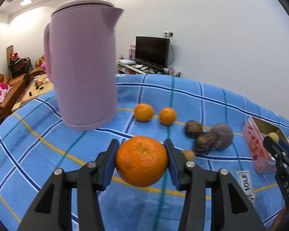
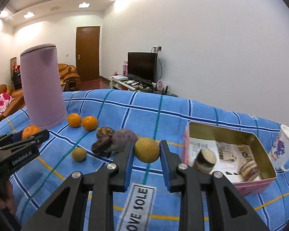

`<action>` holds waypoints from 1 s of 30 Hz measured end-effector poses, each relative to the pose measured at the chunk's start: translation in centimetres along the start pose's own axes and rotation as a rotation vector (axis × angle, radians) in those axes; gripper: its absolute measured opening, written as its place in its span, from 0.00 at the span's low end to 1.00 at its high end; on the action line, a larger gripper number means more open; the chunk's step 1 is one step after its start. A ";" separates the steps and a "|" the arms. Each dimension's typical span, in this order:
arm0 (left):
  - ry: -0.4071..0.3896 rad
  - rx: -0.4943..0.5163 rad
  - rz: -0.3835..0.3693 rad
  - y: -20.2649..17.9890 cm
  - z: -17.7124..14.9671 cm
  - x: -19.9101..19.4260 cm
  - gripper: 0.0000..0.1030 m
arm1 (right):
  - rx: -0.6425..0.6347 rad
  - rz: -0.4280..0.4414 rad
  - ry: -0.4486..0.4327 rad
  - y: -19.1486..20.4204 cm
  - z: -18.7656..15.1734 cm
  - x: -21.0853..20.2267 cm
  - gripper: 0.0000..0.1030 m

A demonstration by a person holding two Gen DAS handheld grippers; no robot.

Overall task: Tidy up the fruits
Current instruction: 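Grasp the yellow round fruit with the right gripper, then carry the orange and yellow fruit into the pink tin and release both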

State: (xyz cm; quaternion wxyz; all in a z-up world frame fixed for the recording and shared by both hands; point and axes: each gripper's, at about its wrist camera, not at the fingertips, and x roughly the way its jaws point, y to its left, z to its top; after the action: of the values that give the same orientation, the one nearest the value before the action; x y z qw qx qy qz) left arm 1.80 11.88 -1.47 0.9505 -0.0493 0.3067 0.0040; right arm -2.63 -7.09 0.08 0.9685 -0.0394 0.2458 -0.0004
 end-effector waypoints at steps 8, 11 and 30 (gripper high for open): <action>-0.007 0.024 -0.035 -3.1 -0.4 -0.8 0.48 | 0.025 -0.016 -0.003 -2.2 -0.3 -0.6 0.28; -0.006 0.035 -0.048 -4.2 -0.6 -1.0 0.48 | 0.029 -0.018 -0.003 -2.8 -0.3 -0.8 0.28; -0.026 0.136 -0.121 -11.0 -0.5 -2.6 0.48 | 0.063 -0.052 -0.010 -6.6 -0.4 -1.5 0.28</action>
State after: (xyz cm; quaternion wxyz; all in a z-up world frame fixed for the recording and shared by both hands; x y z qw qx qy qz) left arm -0.19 0.98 0.59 0.9541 -0.0028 0.2904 -0.0737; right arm -4.04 -13.71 0.92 0.9701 -0.0152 0.2399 -0.0334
